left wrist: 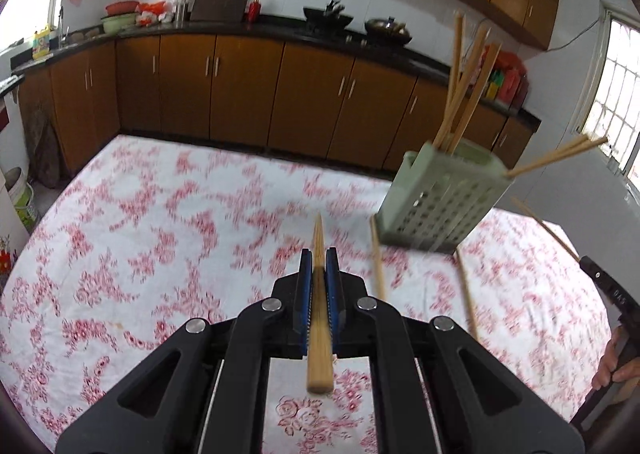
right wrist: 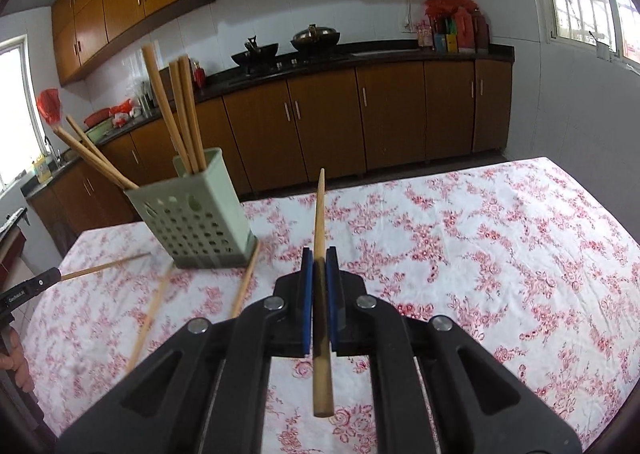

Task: Organize utensils

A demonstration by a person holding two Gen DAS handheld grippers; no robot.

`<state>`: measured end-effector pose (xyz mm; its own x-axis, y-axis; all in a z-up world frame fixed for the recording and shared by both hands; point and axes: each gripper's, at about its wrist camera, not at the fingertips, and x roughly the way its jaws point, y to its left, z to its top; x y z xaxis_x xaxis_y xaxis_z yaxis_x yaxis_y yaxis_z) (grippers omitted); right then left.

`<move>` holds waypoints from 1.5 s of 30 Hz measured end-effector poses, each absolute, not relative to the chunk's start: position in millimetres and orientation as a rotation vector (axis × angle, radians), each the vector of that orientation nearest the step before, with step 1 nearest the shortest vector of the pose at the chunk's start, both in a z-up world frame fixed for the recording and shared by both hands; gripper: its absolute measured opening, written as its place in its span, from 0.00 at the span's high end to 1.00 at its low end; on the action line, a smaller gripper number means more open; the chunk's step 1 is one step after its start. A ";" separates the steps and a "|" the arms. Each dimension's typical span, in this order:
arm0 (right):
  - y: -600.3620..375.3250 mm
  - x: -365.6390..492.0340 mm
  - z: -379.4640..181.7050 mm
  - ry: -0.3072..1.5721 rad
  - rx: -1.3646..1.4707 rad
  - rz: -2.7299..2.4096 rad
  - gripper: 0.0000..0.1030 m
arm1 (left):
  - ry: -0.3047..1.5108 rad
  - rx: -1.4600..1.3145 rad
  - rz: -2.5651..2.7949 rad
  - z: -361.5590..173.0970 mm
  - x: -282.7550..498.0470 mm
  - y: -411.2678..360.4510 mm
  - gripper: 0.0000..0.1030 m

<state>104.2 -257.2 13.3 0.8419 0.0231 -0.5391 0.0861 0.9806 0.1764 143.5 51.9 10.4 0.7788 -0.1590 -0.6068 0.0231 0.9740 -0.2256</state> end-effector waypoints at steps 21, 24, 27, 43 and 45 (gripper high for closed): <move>-233.9 117.1 -80.2 0.835 0.100 -0.019 0.85 | 0.678 -0.215 -0.119 5.2 142.7 45.4 0.93; -232.2 110.3 -82.4 0.849 0.094 -0.015 0.83 | 0.680 -0.216 -0.119 4.3 143.3 44.9 0.93; -229.2 104.8 -89.2 0.873 0.080 -0.024 0.82 | 0.681 -0.218 -0.119 3.6 143.1 45.3 0.93; -253.9 82.9 10.0 0.577 0.149 -0.027 0.93 | 0.611 -0.215 -0.114 27.5 138.7 48.5 0.93; -254.3 84.0 24.9 0.533 0.156 -0.026 0.94 | 0.601 -0.213 -0.114 30.6 138.6 47.9 0.93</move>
<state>84.0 -254.3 24.9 0.8613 0.0159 -0.5079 0.0652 0.9878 0.1415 138.6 47.9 30.6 0.8195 -0.1679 -0.5480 0.0441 0.9718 -0.2319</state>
